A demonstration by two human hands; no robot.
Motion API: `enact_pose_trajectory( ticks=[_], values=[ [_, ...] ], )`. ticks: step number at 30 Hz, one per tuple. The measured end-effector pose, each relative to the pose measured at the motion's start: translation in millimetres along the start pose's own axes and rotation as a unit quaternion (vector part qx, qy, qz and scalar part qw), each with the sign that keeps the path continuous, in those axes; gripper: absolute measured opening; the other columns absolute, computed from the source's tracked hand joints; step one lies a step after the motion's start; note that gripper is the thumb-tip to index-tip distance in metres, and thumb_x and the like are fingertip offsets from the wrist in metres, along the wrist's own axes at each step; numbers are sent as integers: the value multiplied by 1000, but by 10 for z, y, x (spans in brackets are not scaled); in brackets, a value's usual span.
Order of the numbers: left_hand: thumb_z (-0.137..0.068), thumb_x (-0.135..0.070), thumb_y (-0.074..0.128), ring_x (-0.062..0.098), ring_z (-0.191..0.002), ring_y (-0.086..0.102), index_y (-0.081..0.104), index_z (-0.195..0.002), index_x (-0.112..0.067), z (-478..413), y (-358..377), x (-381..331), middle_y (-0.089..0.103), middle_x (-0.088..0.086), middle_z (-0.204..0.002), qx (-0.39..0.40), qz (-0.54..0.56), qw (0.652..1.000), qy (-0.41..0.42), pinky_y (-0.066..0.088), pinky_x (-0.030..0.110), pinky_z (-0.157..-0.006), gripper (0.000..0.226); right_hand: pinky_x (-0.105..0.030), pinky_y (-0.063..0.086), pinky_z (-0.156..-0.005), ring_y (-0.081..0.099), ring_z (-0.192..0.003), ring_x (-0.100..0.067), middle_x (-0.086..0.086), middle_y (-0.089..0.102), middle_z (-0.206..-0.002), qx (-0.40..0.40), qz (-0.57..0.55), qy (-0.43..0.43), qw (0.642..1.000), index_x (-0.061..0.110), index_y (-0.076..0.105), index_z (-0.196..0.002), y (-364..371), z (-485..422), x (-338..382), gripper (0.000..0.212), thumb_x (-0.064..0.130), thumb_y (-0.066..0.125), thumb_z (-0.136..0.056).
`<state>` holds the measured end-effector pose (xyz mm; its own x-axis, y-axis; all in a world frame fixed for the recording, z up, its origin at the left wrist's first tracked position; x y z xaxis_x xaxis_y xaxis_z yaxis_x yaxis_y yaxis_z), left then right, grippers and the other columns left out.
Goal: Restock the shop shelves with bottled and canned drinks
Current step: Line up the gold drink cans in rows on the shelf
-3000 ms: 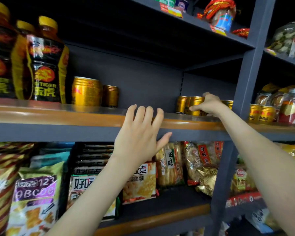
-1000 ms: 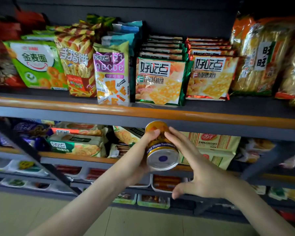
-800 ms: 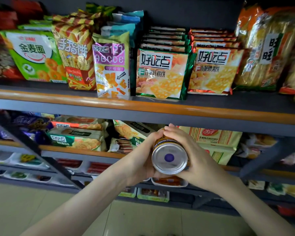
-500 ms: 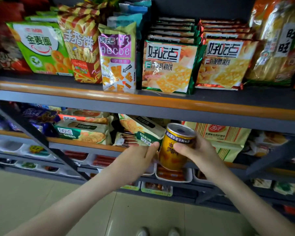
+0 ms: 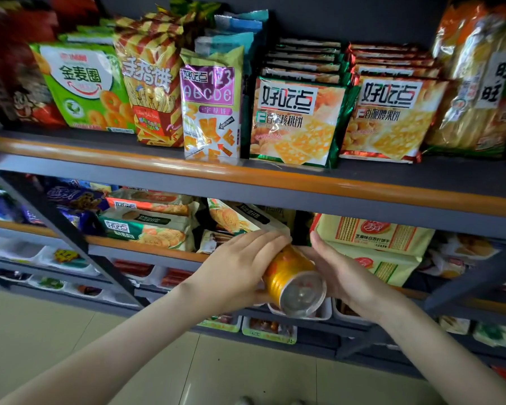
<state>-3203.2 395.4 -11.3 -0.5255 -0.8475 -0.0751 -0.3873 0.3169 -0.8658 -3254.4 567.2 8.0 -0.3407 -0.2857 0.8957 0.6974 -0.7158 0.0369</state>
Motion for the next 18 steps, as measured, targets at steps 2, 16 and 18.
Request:
enact_pose_trajectory(
  ticks=[2, 16, 18],
  values=[
    [-63, -64, 73, 16, -89, 66, 52, -123, -15, -2, -24, -9, 70, 0, -100, 17, 72, 992, -101, 56, 26, -74, 80, -47, 49, -93, 67, -95, -33, -24, 68, -107, -7, 95, -25, 995, 13, 66, -111, -74, 3, -25, 80, 76, 25, -85],
    [-61, -58, 77, -1, -70, 65, 66, -86, -27, -224, -113, -190, 71, -6, -75, 86, 389, 864, -309, 51, 16, -66, 41, -25, 48, -97, 56, -114, 3, 29, 60, -118, -73, 138, -234, 960, 44, 46, -126, -108, 167, 74, 66, 61, 72, -68],
    [-59, -66, 72, 2, -83, 68, 66, -97, -26, -283, -180, -144, 74, -3, -88, 123, 424, 844, -305, 56, 24, -78, 56, -28, 50, -96, 58, -114, 0, 25, 62, -119, -82, 95, -239, 963, 39, 51, -126, -151, 197, 114, 73, 68, 72, -63]
  ],
)
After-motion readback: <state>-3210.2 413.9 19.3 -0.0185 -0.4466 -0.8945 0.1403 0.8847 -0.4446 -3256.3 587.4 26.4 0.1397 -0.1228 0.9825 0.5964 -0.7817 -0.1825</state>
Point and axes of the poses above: each hand's wrist, its own z-axis away from the middle knuckle, its own y-axis out of the palm, x = y × z, the point moved 2 cm from there along -z, towards the middle knuckle
